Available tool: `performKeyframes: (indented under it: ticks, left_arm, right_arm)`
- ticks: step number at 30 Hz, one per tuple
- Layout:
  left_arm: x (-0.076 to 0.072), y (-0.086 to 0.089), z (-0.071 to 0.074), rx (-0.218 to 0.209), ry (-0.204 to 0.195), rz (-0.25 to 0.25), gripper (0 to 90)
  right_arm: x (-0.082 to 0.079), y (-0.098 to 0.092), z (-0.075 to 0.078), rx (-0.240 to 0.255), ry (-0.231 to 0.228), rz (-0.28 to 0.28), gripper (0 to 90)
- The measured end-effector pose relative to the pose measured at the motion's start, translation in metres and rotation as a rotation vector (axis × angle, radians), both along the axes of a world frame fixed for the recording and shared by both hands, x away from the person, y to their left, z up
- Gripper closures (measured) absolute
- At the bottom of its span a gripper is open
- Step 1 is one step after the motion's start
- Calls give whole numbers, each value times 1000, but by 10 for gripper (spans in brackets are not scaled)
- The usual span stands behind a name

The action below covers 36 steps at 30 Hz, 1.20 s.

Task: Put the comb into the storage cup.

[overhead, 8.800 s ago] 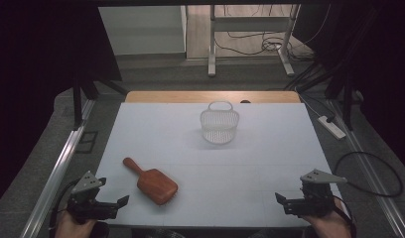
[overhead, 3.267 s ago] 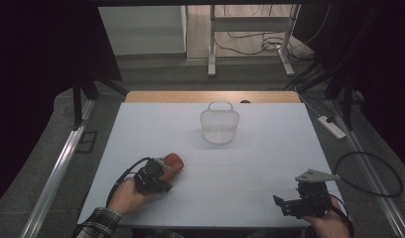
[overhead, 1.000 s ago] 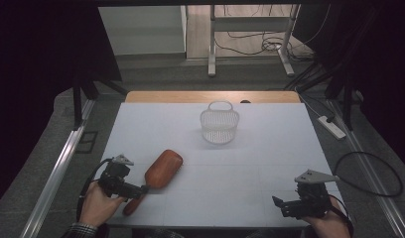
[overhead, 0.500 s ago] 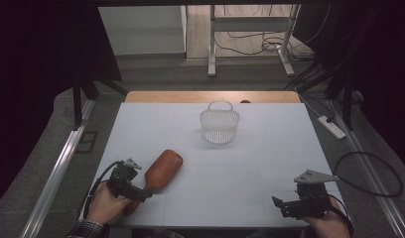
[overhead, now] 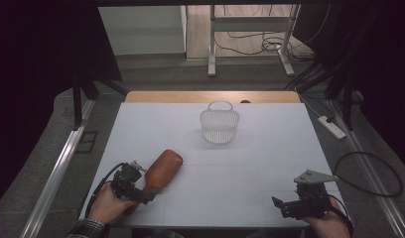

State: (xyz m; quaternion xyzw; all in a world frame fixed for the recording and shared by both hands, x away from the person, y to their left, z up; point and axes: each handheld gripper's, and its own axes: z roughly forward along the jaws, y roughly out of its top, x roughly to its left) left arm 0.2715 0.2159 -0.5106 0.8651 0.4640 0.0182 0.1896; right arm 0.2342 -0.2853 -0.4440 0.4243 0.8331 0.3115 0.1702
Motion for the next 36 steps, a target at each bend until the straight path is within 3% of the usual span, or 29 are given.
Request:
performKeyframes:
  ticks: [5, 12, 13, 16, 19, 24, 28, 36]
  left_arm:
    - [-2, -3, 2, 25, -18, -1, 64]
    - [-3, -1, 3, -7, 8, -13, 467]
    - [-3, -1, 3, -11, 10, -13, 467]
    - [-2, 0, 2, -21, 30, -16, 611]
    - [-2, 0, 2, -20, 32, -26, 692]
    - [-2, -1, 3, 1, 25, -35, 717]
    - [-1, 0, 3, -16, 43, -28, 721]
    - [-1, 0, 4, -19, 35, -24, 723]
  right_arm:
    - [0, 0, 0, -1, -1, 0, 5]
    - [0, 0, 0, -4, 0, 1, 5]
    - [0, 0, 0, -4, 0, 1, 5]
    - [0, 0, 0, -4, 1, 2, 4]
    - [0, 0, 0, -5, 2, 3, 5]
    - [0, 1, 0, -4, 1, 4, 5]
    - [0, 1, 0, -5, 2, 5, 5]
    - [0, 1, 0, -6, 4, 8, 5]
